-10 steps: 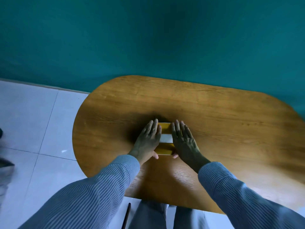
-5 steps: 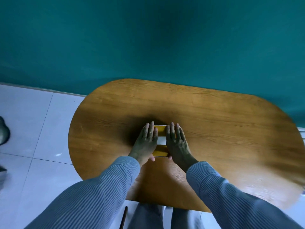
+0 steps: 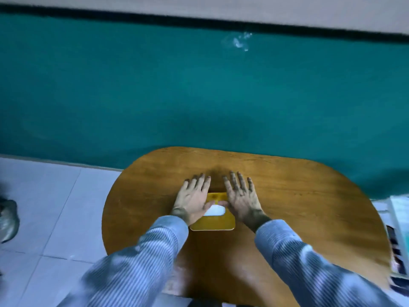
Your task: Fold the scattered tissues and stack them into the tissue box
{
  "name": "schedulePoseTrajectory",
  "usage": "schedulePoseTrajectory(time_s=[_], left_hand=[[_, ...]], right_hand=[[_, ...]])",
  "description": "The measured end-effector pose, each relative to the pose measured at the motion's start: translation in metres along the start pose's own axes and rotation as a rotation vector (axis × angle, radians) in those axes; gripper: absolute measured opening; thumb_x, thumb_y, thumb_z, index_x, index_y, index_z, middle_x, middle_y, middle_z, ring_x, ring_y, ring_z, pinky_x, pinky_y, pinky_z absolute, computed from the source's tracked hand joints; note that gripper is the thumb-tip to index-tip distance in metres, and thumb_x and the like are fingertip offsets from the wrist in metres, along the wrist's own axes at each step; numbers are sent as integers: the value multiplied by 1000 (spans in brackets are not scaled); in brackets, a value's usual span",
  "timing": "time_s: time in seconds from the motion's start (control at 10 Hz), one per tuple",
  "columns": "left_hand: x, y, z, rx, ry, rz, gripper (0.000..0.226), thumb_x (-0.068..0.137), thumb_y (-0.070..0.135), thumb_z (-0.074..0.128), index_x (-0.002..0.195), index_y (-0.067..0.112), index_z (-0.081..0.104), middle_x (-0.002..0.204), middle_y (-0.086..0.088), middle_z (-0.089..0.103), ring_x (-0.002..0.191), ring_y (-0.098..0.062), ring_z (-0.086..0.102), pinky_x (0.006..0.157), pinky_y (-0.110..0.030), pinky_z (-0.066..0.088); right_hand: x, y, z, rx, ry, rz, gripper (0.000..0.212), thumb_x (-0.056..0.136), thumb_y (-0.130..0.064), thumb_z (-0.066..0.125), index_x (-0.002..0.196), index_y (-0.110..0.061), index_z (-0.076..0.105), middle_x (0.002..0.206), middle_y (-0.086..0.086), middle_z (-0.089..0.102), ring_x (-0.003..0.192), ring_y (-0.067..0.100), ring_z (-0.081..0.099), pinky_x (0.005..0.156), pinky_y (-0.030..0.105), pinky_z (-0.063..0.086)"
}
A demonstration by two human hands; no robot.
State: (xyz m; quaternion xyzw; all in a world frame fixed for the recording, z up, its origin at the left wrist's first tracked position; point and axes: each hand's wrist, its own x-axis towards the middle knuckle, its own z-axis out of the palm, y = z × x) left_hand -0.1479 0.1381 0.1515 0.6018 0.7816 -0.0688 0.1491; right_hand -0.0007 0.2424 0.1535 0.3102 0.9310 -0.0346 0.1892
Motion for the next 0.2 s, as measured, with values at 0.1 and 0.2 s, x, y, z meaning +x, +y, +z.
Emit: schedulePoseTrajectory(time_s=[0.1,0.2], left_hand=[[6,10,-47,44,234,-1,73,104,56,26,159,12,9,166,-10,15,149,-29,22,116,-44,23],[7,17,-103,81,306,-37,73,104,57,24,159,12,10,166,-10,16,148,-29,24,116,-44,22]], right_hand=[[2,18,-36,-13,167,19,84,86,-65,51,153,-17,32,156,18,34,144,38,30,112,58,29],[-1,35,-81,10,319,30,76,76,-66,62,135,-17,58,129,16,63,122,36,58,94,53,50]])
